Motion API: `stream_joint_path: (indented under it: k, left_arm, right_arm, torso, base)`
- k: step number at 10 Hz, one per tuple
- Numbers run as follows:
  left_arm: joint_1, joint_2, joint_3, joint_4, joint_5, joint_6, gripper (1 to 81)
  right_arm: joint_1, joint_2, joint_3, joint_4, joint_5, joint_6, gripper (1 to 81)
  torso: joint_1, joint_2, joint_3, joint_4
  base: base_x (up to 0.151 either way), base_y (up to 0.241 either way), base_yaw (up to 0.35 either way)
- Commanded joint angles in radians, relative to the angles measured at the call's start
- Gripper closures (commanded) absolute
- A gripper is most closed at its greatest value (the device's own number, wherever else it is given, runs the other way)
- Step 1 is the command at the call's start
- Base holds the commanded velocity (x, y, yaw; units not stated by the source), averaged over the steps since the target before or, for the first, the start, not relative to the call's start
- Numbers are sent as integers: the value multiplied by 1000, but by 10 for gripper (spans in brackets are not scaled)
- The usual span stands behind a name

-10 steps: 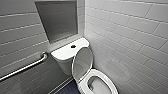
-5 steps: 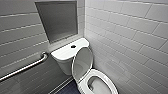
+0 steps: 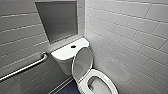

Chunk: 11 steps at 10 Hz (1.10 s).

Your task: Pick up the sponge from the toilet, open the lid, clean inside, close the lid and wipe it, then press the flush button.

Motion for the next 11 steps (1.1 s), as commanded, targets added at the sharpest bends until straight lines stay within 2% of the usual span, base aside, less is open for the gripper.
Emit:
stream_joint_path:
  k: [1,2,3,4,7,11]
  left_arm:
    - [40,39,-164,41,-274,-45,10]
    - [51,42,-249,38,-423,-76,10]
    - [63,48,-324,37,-542,-96,10]
    - [74,64,-382,28,-580,-98,10]
    - [92,101,-464,23,-601,-98,10]
    - [92,148,-534,21,-601,-98,10]
  right_arm:
    - [133,-188,216,-38,-46,-1,811]
    - [182,-217,270,-38,-101,-1,811]
    - [232,-232,317,-36,-165,-1,811]
    - [301,-238,355,-30,-237,0,811]
    - [486,-229,437,5,-459,2,811]
    - [688,-176,434,74,-657,2,811]
  torso:
    - [0,0,0,0]
    - [0,0,0,0]
    - [0,0,0,0]
    - [0,0,0,0]
    - [0,0,0,0]
    - [0,0,0,0]
  base:
    - [0,0,0]
    - [0,0,0]
    - [0,0,0]
    - [0,0,0]
    - [0,0,0]
    - [0,0,0]
